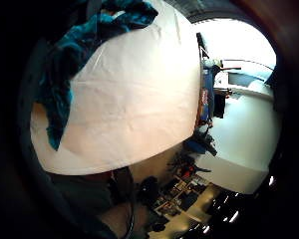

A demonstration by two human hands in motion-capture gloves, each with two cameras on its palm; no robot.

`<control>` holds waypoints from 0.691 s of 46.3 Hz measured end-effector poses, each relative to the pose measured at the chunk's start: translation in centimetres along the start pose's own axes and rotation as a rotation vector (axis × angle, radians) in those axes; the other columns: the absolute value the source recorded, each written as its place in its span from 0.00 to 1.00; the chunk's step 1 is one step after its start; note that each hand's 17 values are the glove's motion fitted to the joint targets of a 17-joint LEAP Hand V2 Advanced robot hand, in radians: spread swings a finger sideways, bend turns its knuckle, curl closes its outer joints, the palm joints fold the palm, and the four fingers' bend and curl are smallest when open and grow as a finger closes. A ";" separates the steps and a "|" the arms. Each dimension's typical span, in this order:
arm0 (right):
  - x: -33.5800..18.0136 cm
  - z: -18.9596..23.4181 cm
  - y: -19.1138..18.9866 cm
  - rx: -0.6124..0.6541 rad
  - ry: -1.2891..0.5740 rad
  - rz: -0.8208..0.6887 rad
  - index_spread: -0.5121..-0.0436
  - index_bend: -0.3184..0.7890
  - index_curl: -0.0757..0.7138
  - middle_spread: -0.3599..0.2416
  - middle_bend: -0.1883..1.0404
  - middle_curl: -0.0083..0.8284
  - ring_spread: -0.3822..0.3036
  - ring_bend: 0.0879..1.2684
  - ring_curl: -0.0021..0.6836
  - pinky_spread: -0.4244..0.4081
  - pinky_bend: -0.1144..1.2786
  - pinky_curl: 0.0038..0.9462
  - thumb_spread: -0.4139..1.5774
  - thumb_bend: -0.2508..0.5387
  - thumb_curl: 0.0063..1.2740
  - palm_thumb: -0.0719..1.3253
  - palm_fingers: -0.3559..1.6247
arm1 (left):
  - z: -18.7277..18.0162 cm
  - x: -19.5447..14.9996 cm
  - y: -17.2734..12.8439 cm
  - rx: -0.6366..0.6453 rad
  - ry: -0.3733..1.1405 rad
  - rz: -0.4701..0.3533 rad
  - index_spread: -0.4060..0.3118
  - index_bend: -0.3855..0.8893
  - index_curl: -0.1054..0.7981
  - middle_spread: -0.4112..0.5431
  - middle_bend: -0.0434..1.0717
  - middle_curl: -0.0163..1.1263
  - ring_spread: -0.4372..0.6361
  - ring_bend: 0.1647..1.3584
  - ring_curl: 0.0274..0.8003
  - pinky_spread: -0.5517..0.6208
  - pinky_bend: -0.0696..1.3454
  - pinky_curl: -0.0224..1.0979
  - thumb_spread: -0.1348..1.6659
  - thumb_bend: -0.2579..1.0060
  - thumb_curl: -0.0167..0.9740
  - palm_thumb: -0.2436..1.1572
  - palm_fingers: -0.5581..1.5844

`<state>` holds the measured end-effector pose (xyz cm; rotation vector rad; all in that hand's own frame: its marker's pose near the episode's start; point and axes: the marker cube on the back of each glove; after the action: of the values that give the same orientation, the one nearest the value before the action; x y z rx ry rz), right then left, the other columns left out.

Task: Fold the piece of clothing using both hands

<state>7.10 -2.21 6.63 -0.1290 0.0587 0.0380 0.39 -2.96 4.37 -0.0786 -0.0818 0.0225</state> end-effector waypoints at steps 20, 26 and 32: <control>-1.1 1.6 0.6 0.109 0.123 -0.126 0.24 0.45 0.42 0.50 0.36 0.38 0.49 0.23 0.38 0.57 0.54 0.34 0.73 0.32 0.26 0.45 0.30 | 1.3 -2.0 1.8 0.031 -0.090 -0.009 0.46 0.49 0.42 0.46 0.22 0.34 0.55 0.33 0.34 0.53 0.58 0.32 0.69 0.20 0.35 0.57 0.44; -0.8 2.1 0.6 0.127 0.114 -0.072 0.21 0.51 0.47 0.38 0.35 0.39 0.34 0.27 0.40 0.54 0.48 0.32 0.77 0.40 0.28 0.55 0.40 | 1.4 -2.4 1.6 0.162 -0.081 -0.022 0.42 0.49 0.46 0.39 0.23 0.34 0.47 0.31 0.32 0.48 0.52 0.30 0.71 0.20 0.35 0.59 0.53; -0.8 3.8 -2.4 0.260 0.169 -0.062 0.25 0.65 0.56 0.24 0.32 0.40 0.18 0.27 0.42 0.45 0.39 0.29 0.80 0.48 0.31 0.65 0.57 | 4.7 -2.5 0.5 0.152 -0.009 -0.019 0.32 0.50 0.50 0.27 0.24 0.35 0.32 0.28 0.33 0.35 0.50 0.31 0.74 0.24 0.37 0.67 0.69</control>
<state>6.66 -4.14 10.77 0.1266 0.2279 -0.0426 -2.45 -2.19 8.76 0.0746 -0.0898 0.0101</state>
